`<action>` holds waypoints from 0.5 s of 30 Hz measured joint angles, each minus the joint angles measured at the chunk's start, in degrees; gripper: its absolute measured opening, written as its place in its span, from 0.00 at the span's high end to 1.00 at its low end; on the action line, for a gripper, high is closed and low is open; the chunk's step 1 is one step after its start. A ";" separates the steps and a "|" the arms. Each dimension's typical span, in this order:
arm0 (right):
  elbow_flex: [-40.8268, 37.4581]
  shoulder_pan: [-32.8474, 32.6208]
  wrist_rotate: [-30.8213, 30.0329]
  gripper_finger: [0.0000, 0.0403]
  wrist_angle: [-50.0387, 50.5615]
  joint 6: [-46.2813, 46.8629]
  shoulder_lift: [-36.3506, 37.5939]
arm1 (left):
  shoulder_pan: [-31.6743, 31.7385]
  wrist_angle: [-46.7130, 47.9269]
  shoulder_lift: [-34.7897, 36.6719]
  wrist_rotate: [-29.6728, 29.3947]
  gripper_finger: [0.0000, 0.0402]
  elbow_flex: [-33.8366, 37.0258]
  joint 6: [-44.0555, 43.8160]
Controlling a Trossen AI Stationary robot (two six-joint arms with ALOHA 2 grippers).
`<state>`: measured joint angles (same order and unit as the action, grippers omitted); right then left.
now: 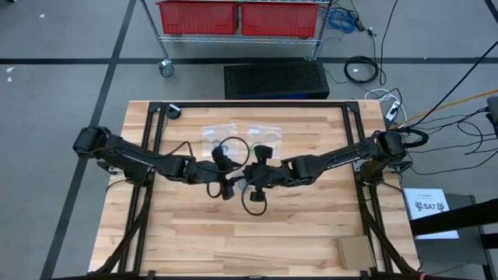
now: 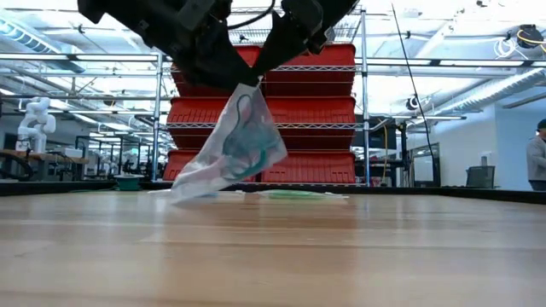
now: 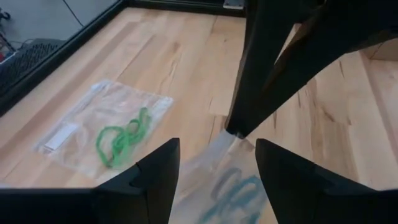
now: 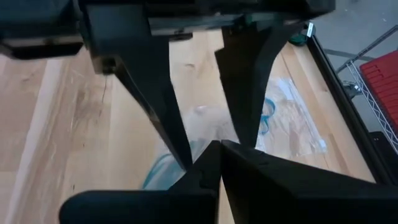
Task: Sort rubber bands
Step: Close the bottom transparent zip bag
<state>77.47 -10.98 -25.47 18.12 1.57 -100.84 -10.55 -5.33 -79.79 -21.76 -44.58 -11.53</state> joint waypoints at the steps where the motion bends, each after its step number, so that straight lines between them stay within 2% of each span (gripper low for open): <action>1: 0.00 0.00 0.00 1.00 0.03 -0.10 0.00 | 0.02 -0.22 -0.22 0.09 0.47 0.00 -0.02; 6: 0.00 0.00 -0.01 1.00 0.08 -0.19 -0.02 | 0.02 0.12 -0.77 0.00 0.58 -0.59 -0.04; 13: -0.01 -0.18 -0.04 0.99 0.59 -1.37 0.17 | 0.02 4.62 -0.72 1.03 0.93 -1.91 1.04; 15: -0.02 -0.32 0.02 0.98 1.01 -2.27 0.94 | 0.02 4.95 -0.72 2.21 0.97 -1.92 1.58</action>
<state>77.45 -11.30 -25.45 19.14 -0.69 -99.90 -10.52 -0.38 -80.51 -19.55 -46.50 -9.96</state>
